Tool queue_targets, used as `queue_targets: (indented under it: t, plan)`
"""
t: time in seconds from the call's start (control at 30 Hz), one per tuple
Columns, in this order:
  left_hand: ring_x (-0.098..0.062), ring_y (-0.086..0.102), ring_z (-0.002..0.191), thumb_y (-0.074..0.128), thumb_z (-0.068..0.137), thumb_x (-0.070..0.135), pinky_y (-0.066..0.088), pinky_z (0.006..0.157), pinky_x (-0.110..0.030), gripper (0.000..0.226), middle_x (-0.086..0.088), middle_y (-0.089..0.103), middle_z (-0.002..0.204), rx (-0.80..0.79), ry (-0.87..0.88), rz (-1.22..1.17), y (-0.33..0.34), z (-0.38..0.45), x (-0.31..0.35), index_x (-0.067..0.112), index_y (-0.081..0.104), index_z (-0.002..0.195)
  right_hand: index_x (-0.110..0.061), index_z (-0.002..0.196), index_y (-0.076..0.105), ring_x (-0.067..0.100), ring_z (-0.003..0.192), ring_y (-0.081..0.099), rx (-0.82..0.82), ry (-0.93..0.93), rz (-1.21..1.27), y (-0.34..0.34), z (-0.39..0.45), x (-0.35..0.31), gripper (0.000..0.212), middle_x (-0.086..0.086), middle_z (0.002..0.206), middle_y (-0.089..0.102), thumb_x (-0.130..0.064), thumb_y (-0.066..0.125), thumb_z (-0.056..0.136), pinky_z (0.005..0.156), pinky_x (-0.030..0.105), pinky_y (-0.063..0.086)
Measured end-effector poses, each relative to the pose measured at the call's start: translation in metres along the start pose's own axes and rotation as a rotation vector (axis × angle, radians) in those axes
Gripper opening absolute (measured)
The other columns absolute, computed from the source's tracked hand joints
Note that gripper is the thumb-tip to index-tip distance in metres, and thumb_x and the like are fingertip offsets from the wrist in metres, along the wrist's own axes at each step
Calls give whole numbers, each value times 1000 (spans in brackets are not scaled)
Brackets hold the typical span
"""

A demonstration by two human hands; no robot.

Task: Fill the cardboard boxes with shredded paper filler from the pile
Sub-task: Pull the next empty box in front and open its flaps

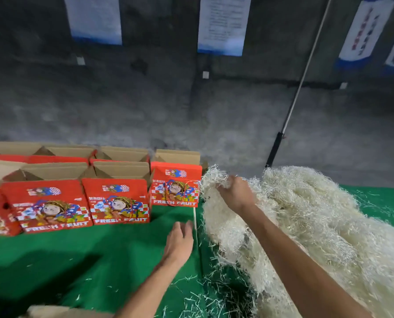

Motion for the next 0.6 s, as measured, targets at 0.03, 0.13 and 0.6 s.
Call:
queue_targets:
  t: [0.03,0.13,0.6]
  plan:
    - [-11,61,91,30,103,54,53,84,-28,52,-6,61,118,22,-1,-9,-12,-7,2,15,45,133,-9,115,62,34,98,65,25,-5,20,-3,-3,-15,41,14,109,70,-44,63,92,82,40,55]
    - [-17,67,91,29,101,57,57,74,-25,62,-3,63,112,34,-18,-111,-41,-26,6,13,38,144,-10,111,66,32,90,66,59,-79,135,-12,-16,-61,41,13,98,71,-46,66,90,77,36,53]
    - [-30,54,112,50,100,17,57,84,-35,61,-25,29,156,-74,-466,-1217,-142,-93,12,-9,25,150,-20,100,53,-1,67,50,-215,-56,932,-3,-110,-192,42,-8,86,56,-57,69,85,64,19,43]
Point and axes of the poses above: each hand's wrist, its own z-axis towards the middle knuckle, its own y-axis out of the palm, x = y × z, the point moved 1 cm from there along z, towards the middle knuckle
